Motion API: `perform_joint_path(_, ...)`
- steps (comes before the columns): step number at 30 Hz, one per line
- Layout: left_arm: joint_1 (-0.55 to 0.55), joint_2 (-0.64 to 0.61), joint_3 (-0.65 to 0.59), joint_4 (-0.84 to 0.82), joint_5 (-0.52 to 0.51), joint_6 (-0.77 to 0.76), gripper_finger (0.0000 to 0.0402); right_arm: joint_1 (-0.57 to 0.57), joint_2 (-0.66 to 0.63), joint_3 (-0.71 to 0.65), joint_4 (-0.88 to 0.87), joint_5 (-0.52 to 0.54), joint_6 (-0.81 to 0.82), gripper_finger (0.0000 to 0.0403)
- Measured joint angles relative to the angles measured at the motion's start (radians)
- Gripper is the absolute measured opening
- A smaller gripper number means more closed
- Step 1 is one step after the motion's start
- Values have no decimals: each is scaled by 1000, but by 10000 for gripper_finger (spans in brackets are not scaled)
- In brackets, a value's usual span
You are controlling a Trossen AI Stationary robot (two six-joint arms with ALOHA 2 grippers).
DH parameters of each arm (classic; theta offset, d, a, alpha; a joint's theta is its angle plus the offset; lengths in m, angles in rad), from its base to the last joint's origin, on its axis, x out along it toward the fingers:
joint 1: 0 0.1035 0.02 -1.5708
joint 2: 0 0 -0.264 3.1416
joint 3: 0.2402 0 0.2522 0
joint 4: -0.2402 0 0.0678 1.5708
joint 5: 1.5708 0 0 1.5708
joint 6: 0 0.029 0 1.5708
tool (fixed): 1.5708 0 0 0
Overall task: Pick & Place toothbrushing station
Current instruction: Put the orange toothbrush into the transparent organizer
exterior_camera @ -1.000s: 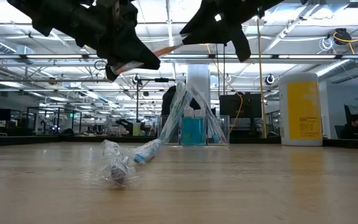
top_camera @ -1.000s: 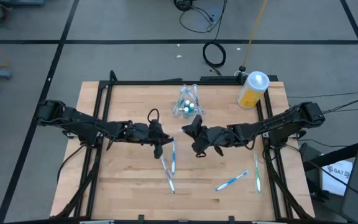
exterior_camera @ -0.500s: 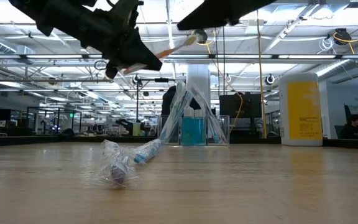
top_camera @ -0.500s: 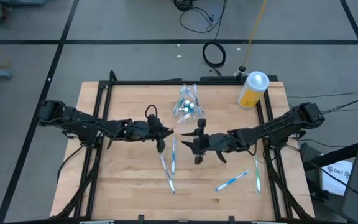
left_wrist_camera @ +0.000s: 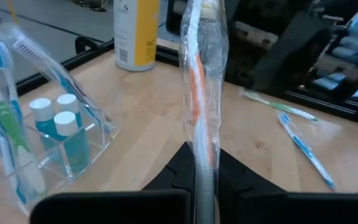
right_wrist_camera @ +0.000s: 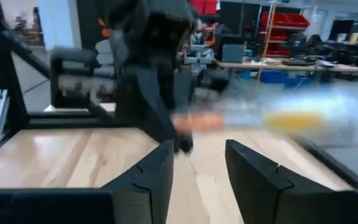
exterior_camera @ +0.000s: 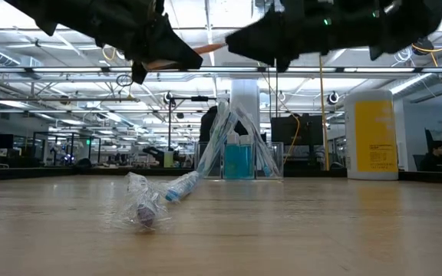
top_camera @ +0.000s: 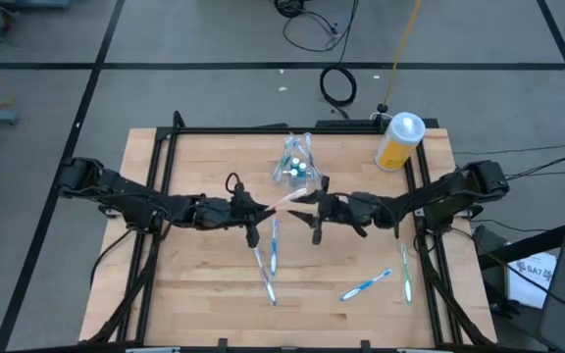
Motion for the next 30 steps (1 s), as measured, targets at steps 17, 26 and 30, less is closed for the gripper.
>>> perform_joint_path(17,-20,0,0,84,33,39,15,-18,1,-90,262,-106,69,167)
perform_joint_path(26,-21,0,0,108,95,64,19,-19,1,-90,269,-105,98,207)
perform_joint_path(30,-21,0,0,108,108,65,10,-19,1,-89,303,-105,99,210)
